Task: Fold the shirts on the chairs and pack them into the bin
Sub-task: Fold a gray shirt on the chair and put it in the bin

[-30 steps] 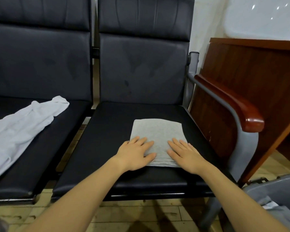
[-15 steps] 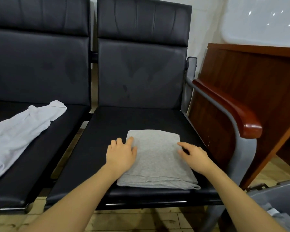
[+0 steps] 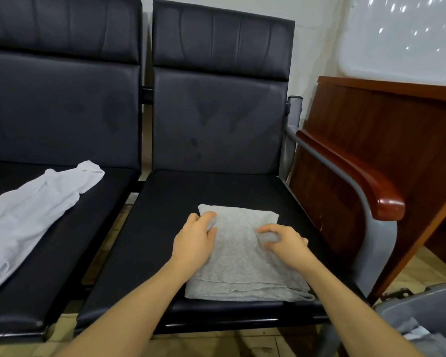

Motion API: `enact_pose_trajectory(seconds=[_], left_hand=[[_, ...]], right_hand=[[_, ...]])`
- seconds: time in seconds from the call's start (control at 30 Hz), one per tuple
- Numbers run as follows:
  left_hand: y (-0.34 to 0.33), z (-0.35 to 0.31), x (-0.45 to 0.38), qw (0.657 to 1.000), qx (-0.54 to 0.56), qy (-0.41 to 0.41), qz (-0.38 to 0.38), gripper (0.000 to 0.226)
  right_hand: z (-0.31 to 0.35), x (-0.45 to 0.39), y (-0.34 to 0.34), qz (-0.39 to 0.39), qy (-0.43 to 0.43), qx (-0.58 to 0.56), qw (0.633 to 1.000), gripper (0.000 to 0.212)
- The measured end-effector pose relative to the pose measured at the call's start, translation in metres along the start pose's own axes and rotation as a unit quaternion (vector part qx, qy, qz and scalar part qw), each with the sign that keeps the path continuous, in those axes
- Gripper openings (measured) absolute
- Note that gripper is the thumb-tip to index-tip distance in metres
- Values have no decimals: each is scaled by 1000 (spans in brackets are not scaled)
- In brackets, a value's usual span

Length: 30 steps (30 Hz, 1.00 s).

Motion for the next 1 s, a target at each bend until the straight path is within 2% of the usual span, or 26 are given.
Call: enact_pose_trajectory(seconds=[0.13,0.33,0.47,0.6,0.77,1.0], left_hand=[[12,-13,6,999,15,-24,-16,38],[37,-60,16,989,54,-124,-67,37],[50,-93,21,975,104,-166,-106,35],[49,-130,20,962,133,-208,-114,33],[16,-189,17,948,144,-266,-103,31],[-70,-298,31,914,130,-377,-76,28]], right_hand=[[7,17,18,-52,36,-30,998,32],[32,52,68,-150,104,-21,983,31],[31,77,105,-220,121,-44,967,32],[18,99,136,-266,129,-50,954,32],[-25,136,180,-345,123,-18,930,33],[-132,182,226,-405,45,12,913,33]])
Point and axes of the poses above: each hand's wrist, its own x-axis away from the middle knuckle, its own y-axis out of the back of the hand, z = x × y, the point moved 9 cm from there along -x, towards the middle knuckle, and after that the axes turned 5 degrees about x, right-handed, at the moved point
